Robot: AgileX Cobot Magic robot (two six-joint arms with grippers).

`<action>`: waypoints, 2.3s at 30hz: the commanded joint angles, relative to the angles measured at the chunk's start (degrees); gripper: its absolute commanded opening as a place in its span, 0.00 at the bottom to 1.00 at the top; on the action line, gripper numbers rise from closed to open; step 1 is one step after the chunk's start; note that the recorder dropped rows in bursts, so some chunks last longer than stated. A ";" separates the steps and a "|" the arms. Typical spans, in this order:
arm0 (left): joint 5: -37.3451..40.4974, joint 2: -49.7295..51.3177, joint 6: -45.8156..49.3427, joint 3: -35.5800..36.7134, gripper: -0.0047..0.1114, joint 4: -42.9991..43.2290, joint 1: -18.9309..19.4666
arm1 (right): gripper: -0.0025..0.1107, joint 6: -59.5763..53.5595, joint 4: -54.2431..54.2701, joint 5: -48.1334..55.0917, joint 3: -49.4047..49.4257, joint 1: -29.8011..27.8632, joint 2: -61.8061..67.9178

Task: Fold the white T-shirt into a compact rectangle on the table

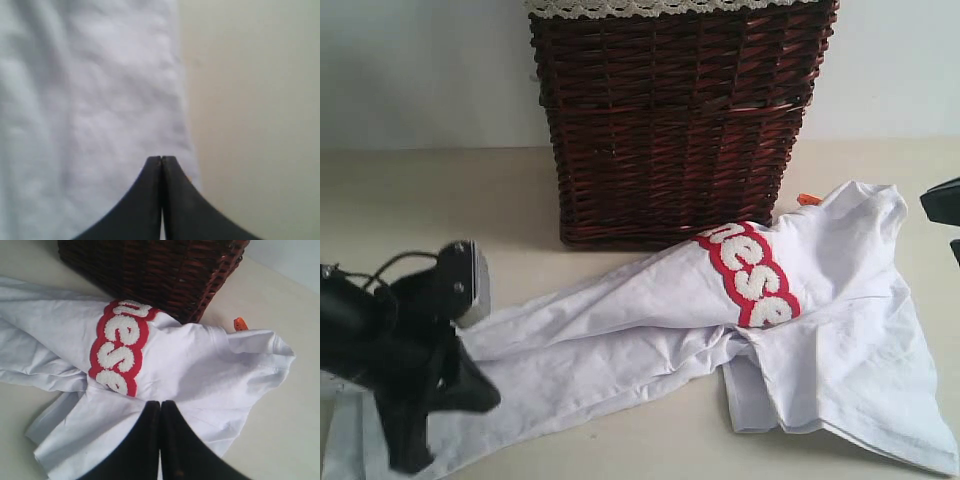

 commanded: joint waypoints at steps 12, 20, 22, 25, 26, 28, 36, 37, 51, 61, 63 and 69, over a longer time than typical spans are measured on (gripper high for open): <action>-1.12 9.73 5.05 -0.46 0.04 5.55 -0.13 | 0.02 -1.88 2.99 -0.06 -0.06 -0.20 0.06; 9.83 10.55 1.72 -0.46 0.04 6.99 -0.13 | 0.02 -1.88 4.41 -0.06 -0.06 -0.20 -1.26; 11.16 10.55 -0.24 -0.20 0.04 6.84 -0.13 | 0.02 -1.88 5.37 -0.06 -0.06 -0.20 -2.01; 12.98 10.55 -0.38 1.98 0.04 6.38 -0.13 | 0.02 -1.88 5.76 -0.06 -0.06 -0.20 -2.88; 12.98 10.55 -0.38 2.80 0.04 6.38 -0.13 | 0.02 -1.88 5.76 -0.06 -0.06 -0.20 -2.99; 12.43 9.88 -0.38 4.48 0.04 6.61 -0.13 | 0.02 -1.88 5.76 -0.06 -0.06 -0.20 -2.99; 8.38 2.90 -7.30 1.49 0.04 4.99 -0.02 | 0.02 -1.88 5.76 -0.16 -0.06 -0.20 -2.98; 7.28 2.58 -7.30 1.38 0.04 4.56 -0.02 | 0.02 -1.88 5.76 -0.16 -0.06 -0.20 -2.98; -10.53 4.85 -1.68 4.04 0.04 5.99 -0.02 | 0.02 -1.88 5.76 1.42 -0.06 -0.20 -3.55; 4.73 4.31 -3.20 7.89 0.04 2.22 -0.12 | 0.02 -1.88 5.42 1.20 -0.06 -0.20 -3.55; 3.67 3.07 -3.44 7.37 0.04 2.09 -0.12 | 0.02 -1.88 4.60 0.40 -0.06 -0.20 -3.55; 2.47 -5.79 -19.33 0.93 0.04 2.68 -0.12 | 0.02 -11.95 -0.74 -7.65 -0.06 -0.20 1.37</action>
